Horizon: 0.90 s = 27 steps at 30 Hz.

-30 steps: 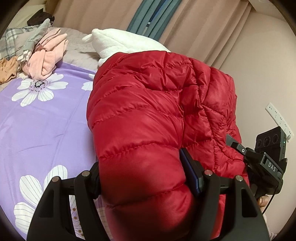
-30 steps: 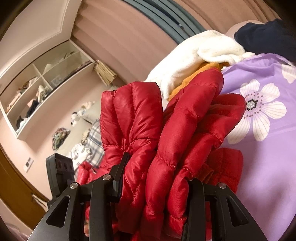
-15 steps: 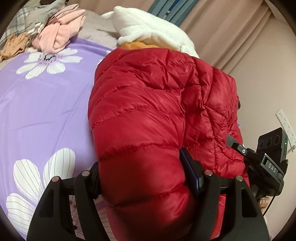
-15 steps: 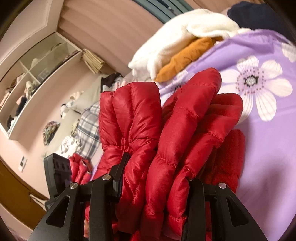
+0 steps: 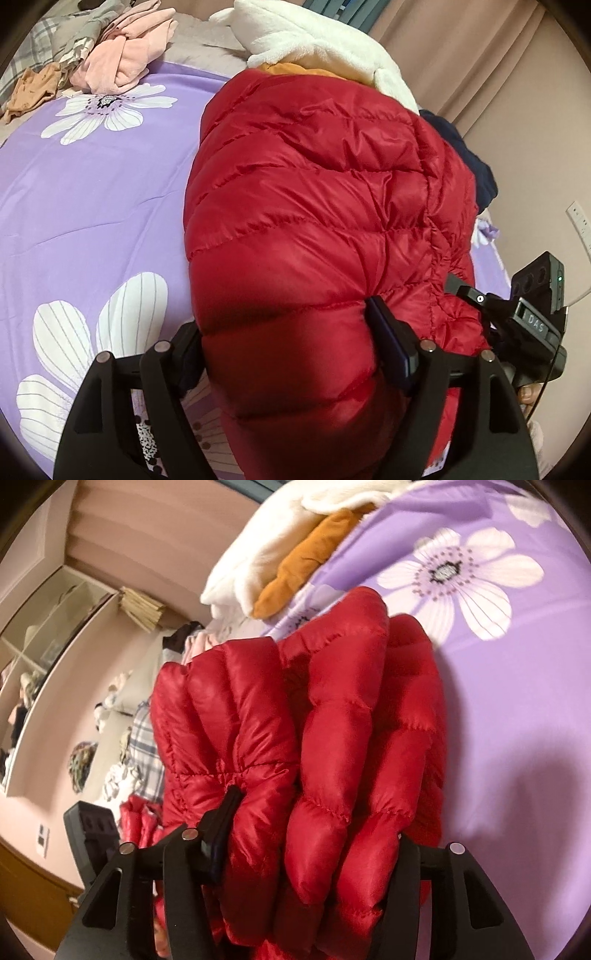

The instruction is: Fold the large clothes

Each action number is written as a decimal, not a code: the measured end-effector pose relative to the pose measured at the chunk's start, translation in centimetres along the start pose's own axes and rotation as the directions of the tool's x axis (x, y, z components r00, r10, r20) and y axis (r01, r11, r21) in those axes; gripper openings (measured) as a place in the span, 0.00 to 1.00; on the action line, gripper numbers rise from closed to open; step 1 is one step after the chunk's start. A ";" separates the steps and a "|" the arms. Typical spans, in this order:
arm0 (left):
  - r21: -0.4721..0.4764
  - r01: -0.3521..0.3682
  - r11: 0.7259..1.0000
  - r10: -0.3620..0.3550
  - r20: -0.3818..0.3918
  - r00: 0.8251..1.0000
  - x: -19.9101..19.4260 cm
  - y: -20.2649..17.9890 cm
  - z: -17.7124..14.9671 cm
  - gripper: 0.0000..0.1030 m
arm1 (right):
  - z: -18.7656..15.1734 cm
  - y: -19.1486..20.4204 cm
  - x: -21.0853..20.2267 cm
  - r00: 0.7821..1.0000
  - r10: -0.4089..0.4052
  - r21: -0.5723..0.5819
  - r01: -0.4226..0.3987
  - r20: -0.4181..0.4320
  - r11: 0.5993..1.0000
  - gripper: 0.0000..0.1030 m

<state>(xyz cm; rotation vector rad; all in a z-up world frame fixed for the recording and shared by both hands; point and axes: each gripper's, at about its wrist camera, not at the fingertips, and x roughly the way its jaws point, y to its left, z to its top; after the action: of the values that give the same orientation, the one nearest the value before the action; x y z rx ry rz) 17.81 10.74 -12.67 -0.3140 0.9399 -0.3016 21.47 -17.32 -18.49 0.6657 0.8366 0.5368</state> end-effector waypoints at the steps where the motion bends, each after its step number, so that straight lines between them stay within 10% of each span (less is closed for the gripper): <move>1: 0.010 -0.015 1.000 0.015 -0.003 1.000 0.1 -0.1 0.0 0.81 | 0.0 -0.1 0.0 1.000 -0.010 0.011 0.010 -0.004 1.000 0.61; 8: 0.041 -0.057 0.998 0.058 -0.015 0.998 0.1 -0.5 -0.2 0.84 | -0.4 1.4 -2.2 0.975 -0.219 -0.047 0.221 0.038 0.974 0.72; 14: 0.044 -0.073 0.996 0.073 -0.009 0.997 0.0 -0.7 -0.1 0.84 | -1.0 7.0 -4.7 0.849 -0.440 -0.292 0.517 0.292 0.805 0.72; 17: 0.048 -0.075 0.996 0.076 -0.007 0.997 0.0 -0.7 -0.1 0.84 | -0.9 8.7 -5.1 0.895 -0.312 -0.376 0.422 0.319 0.825 0.69; 20: 0.059 -0.081 0.995 0.082 -0.004 0.997 -0.1 -0.8 -0.1 0.84 | 0.2 9.5 -3.1 0.937 -0.244 -0.430 0.333 0.248 0.839 0.45; 27: 0.084 -0.093 0.992 0.092 0.007 0.996 0.1 -1.3 -0.3 0.84 | 1.4 7.7 1.8 0.938 -0.318 -0.410 0.346 0.138 0.844 0.33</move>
<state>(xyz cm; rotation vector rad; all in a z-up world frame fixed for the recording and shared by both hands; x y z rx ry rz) 17.46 9.48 -12.44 -0.1928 0.9332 -0.2549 22.34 -11.35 -13.18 0.1222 0.7198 0.3620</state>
